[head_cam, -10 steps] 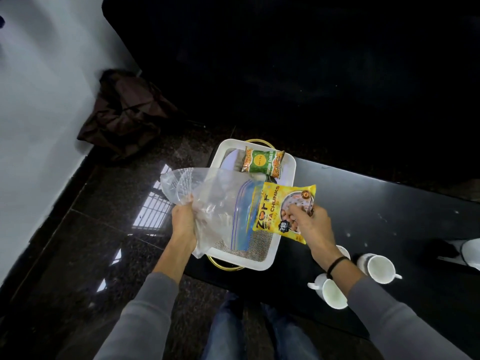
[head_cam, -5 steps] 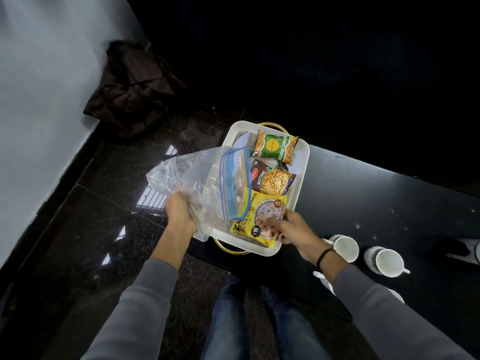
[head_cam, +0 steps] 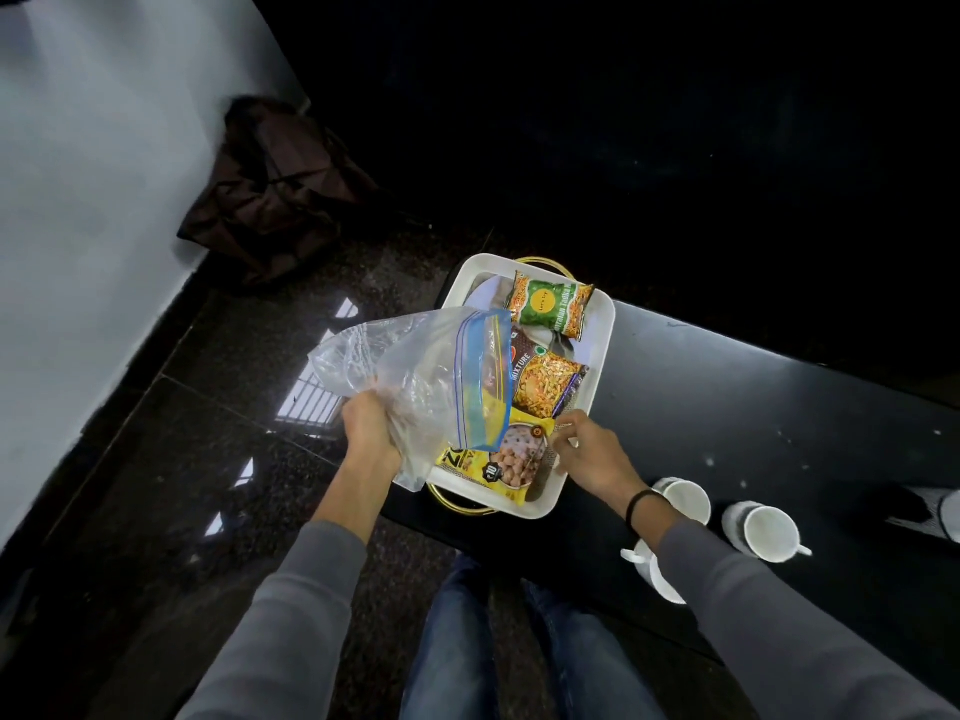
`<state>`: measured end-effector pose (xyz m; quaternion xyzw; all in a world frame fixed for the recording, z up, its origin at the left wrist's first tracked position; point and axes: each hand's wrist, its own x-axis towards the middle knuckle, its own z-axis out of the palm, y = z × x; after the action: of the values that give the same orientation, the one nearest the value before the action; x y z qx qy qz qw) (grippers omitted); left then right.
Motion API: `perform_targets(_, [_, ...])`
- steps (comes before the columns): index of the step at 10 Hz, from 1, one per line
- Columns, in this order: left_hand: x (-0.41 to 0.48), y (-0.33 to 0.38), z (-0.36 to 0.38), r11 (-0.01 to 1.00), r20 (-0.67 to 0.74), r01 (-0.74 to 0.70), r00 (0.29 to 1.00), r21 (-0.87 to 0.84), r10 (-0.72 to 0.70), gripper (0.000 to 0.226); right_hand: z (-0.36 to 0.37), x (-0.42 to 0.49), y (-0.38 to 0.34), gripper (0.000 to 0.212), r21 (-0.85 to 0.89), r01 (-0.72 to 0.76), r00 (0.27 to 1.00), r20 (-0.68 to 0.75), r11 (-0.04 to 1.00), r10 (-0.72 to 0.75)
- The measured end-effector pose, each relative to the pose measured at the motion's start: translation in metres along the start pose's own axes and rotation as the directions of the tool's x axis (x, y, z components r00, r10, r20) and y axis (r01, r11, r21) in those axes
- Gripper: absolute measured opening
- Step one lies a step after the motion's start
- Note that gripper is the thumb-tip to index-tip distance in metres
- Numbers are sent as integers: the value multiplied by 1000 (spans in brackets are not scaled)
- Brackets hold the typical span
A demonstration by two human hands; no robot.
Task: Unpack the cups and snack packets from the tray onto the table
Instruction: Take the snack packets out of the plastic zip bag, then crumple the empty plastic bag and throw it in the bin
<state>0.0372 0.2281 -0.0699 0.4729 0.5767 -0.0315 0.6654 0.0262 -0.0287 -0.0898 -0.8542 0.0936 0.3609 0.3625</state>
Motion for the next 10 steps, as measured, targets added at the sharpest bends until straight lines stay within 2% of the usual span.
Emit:
perform_targets(1, [-13, 1, 6, 1000, 44, 0, 999, -9, 1, 24, -11, -10, -11, 31, 118, 7, 997, -71, 993, 2])
perform_targets(2, [-31, 2, 16, 999, 56, -51, 997, 9, 51, 28, -23, -21, -23, 30, 375, 32, 997, -74, 927, -5])
perform_targets(3, [-49, 0, 27, 996, 91, -72, 994, 43, 68, 25, -38, -32, -34, 33, 595, 3, 1000, 15, 804, -15])
perform_targets(4, [-67, 2, 36, 988, 80, -84, 994, 133, 74, 26, -53, -46, -42, 55, 755, -74, 992, 121, 652, -28])
perform_targets(5, [-86, 1, 41, 961, 106, -158, 985, 226, 137, 28, -63, -59, -42, 53, 854, -105, 989, 142, 510, -33])
perform_targets(6, [-108, -1, 50, 921, 246, -287, 943, 263, 224, 25, -74, -75, -40, 63, 876, -35, 995, 74, 481, -63])
perform_targets(7, [-131, 1, 59, 857, 307, -394, 904, 332, 297, 28, -87, -92, -42, 66, 867, 47, 996, -6, 497, -85])
perform_targets(8, [-154, 5, 70, 808, 402, -476, 854, 348, 330, 47, -99, -107, -41, 65, 853, 158, 985, -103, 497, -136])
perform_targets(9, [-179, 11, 86, 742, 486, -581, 781, 334, 392, 62, -110, -114, -39, 79, 803, 242, 970, -202, 545, -133])
perform_targets(10, [-196, 16, 99, 675, 562, -652, 720, 347, 407, 49, -121, -118, -40, 99, 699, 288, 957, -232, 655, -173])
